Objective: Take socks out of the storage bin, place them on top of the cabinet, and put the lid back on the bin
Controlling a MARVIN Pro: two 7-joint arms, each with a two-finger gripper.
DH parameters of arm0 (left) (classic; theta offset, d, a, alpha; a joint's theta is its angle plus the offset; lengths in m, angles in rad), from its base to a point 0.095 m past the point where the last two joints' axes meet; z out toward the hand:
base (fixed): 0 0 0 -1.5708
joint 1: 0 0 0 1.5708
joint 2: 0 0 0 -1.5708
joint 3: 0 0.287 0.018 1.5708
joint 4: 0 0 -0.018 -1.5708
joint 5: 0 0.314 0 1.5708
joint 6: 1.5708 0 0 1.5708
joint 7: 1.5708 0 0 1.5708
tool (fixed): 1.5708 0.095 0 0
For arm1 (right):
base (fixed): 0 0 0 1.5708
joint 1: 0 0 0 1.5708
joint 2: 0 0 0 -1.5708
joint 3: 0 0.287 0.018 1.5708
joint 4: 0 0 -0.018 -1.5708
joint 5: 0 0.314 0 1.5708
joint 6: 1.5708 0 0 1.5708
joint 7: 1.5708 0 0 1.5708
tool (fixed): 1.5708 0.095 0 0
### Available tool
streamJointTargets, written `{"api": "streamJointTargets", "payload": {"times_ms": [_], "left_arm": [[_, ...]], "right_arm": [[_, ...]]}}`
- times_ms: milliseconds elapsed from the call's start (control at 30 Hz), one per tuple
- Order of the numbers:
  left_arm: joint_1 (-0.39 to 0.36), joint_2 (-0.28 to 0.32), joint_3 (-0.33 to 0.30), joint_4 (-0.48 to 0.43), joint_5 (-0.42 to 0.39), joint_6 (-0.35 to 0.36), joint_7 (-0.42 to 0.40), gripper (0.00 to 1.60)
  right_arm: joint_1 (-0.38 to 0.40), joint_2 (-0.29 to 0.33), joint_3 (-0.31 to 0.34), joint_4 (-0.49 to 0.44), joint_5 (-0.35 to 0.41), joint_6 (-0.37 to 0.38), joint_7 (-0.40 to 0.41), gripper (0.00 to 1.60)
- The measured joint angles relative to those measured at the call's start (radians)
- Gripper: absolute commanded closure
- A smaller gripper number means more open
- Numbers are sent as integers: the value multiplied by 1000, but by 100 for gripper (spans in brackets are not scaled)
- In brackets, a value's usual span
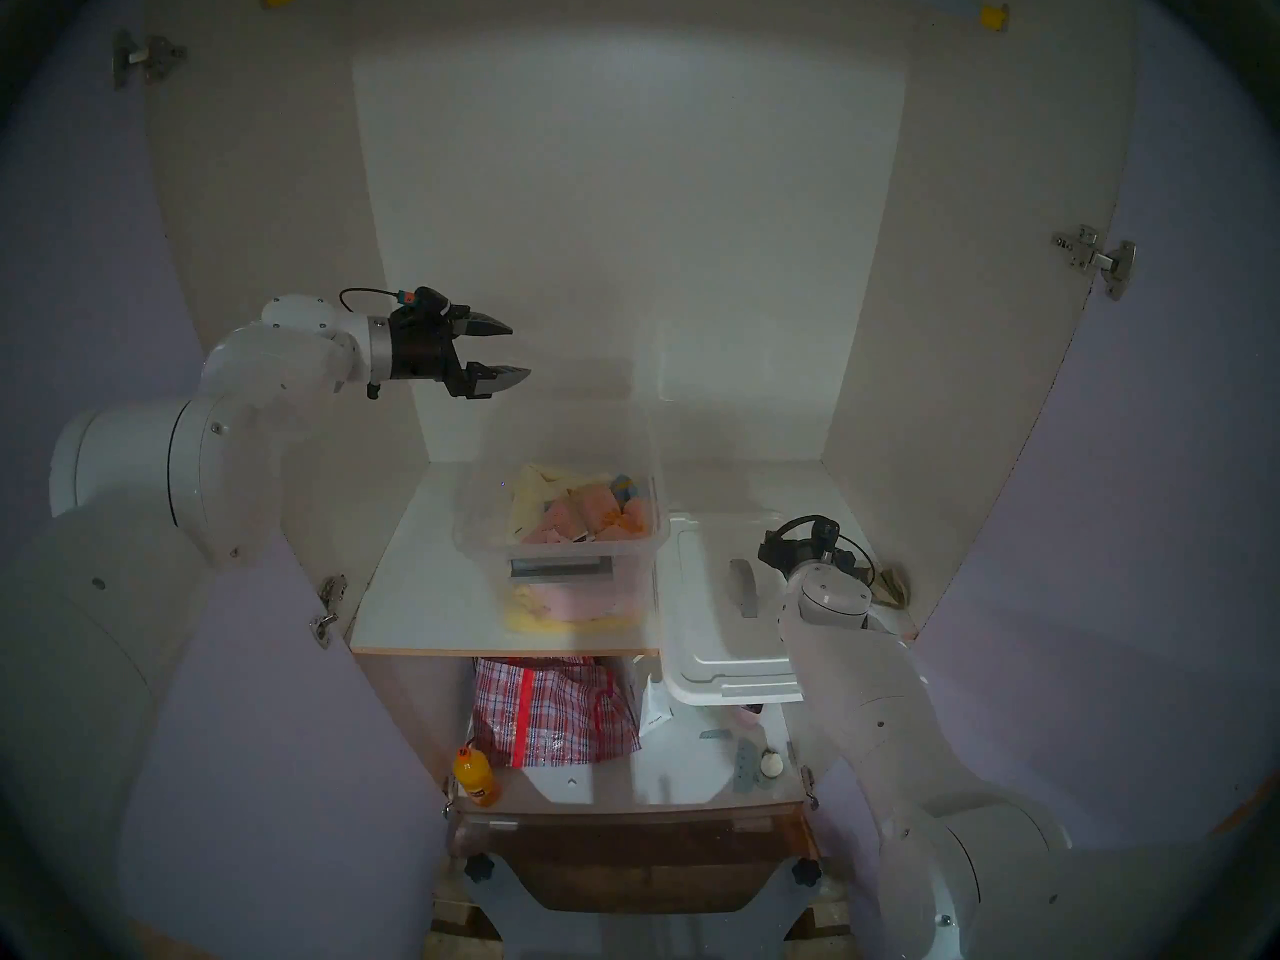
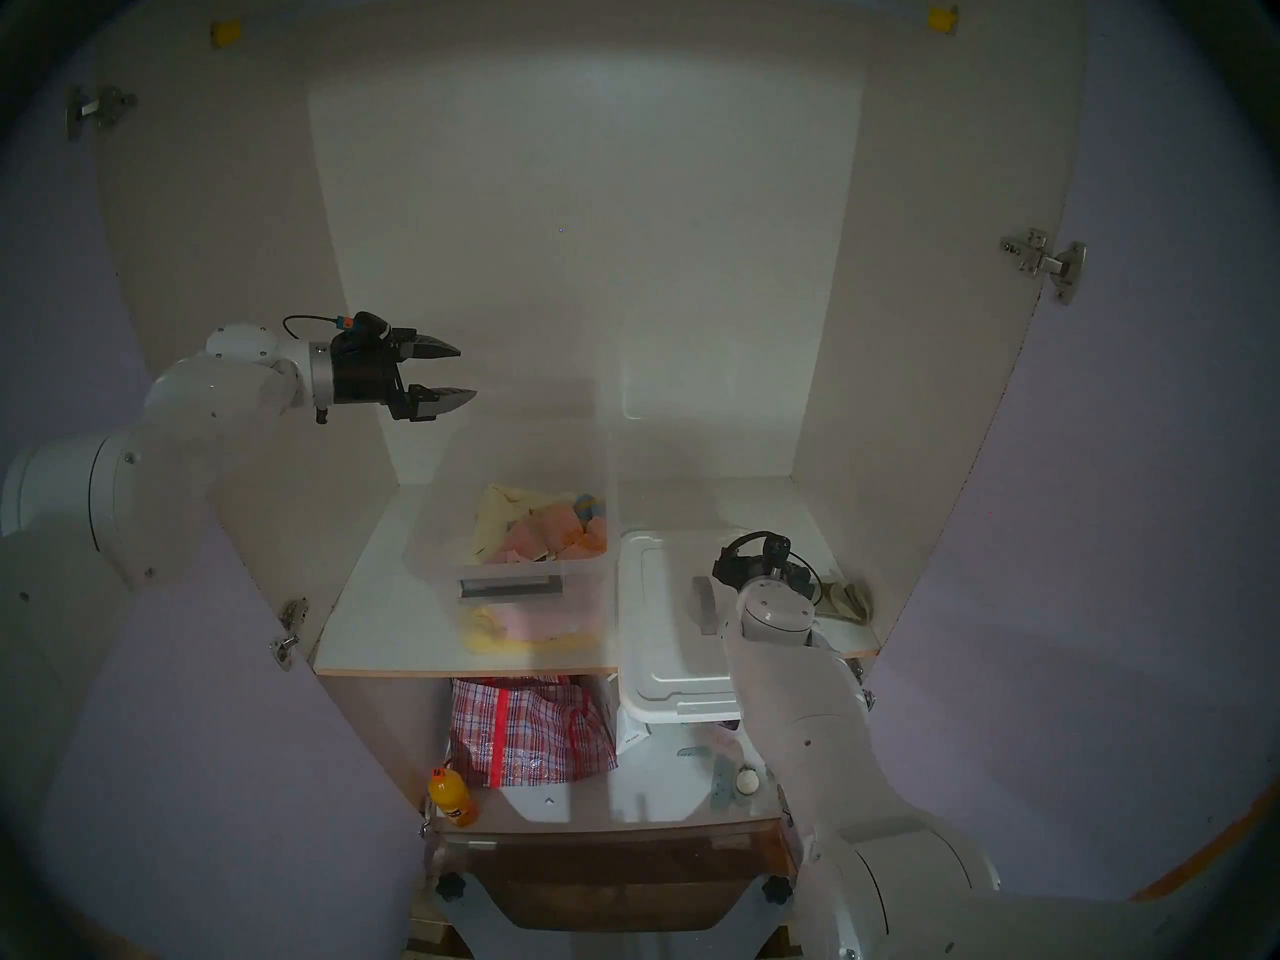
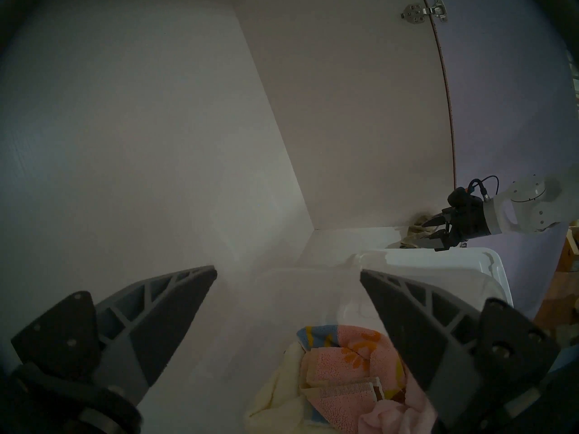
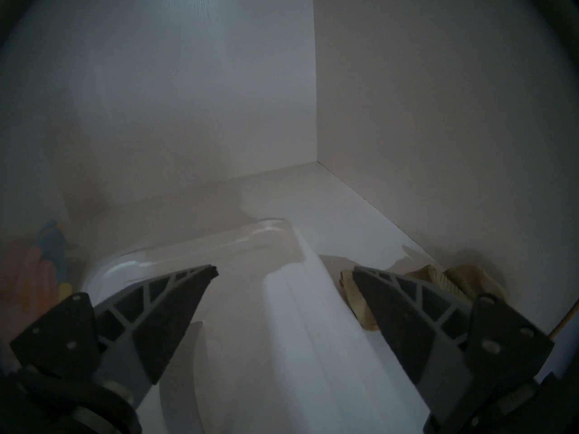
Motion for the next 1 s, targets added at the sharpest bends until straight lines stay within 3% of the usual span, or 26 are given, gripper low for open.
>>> {"api": "streamJointTargets", "payload": {"times_ms": [1000], "left_arm": [[11,0,-28,0,0,-36,0,0]], "right_arm": [[-33,25,-37,-50,-38,0,0,0]]}}
